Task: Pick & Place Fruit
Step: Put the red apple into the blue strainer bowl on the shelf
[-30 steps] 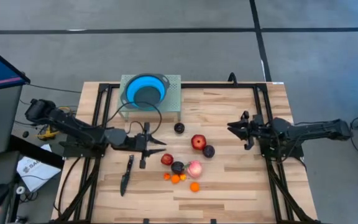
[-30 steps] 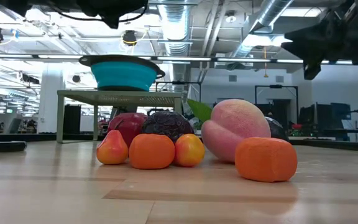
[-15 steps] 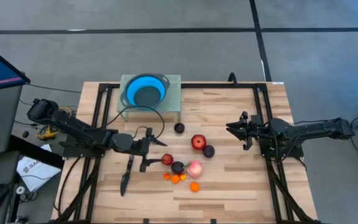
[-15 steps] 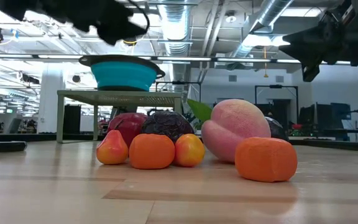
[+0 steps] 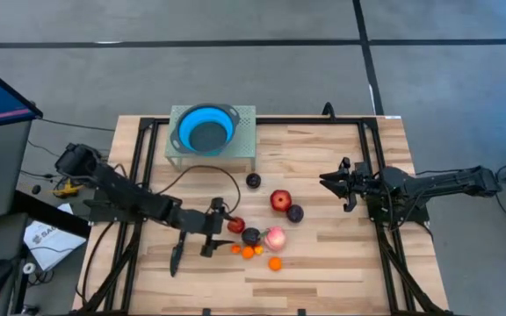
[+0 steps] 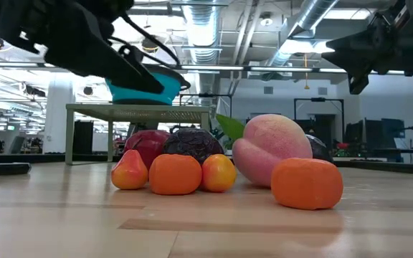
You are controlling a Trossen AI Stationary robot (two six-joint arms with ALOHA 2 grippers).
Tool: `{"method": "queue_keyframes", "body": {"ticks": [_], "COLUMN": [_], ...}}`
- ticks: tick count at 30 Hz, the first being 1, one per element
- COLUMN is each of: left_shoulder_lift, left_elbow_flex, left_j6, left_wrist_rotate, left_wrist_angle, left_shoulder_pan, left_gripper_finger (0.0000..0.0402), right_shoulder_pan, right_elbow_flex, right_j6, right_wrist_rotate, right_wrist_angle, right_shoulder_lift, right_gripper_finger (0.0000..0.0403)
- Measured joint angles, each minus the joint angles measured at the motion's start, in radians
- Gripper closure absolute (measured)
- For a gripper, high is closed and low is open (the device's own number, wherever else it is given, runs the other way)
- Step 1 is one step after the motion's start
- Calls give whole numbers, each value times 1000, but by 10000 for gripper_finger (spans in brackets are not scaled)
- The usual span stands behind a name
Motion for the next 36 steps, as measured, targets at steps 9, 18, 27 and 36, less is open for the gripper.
{"method": "queue_keyframes", "body": {"ticks": [9,18,27,36], "left_shoulder_lift": [101,102,112,123], "left_elbow_flex": [75,95,93,92], "left_j6": [-19,-83,69,130], "left_wrist_rotate": [13,112,114,60], "left_wrist_angle": [-80,-221,-222,-218], "left_shoulder_pan": [53,125,115,118], "left_gripper_finger": [103,102,102,102], "right_shoulder_pan": [0,0,0,0], "right_elbow_flex": [0,0,0,0], "right_j6": [0,0,0,0], "right_wrist_rotate": [0,0,0,0], "right_wrist_angle": [-1,-1,-1,-5], "right_shoulder_lift": [0,0,0,0], "right_gripper_finger": [308,308,308,308]}}
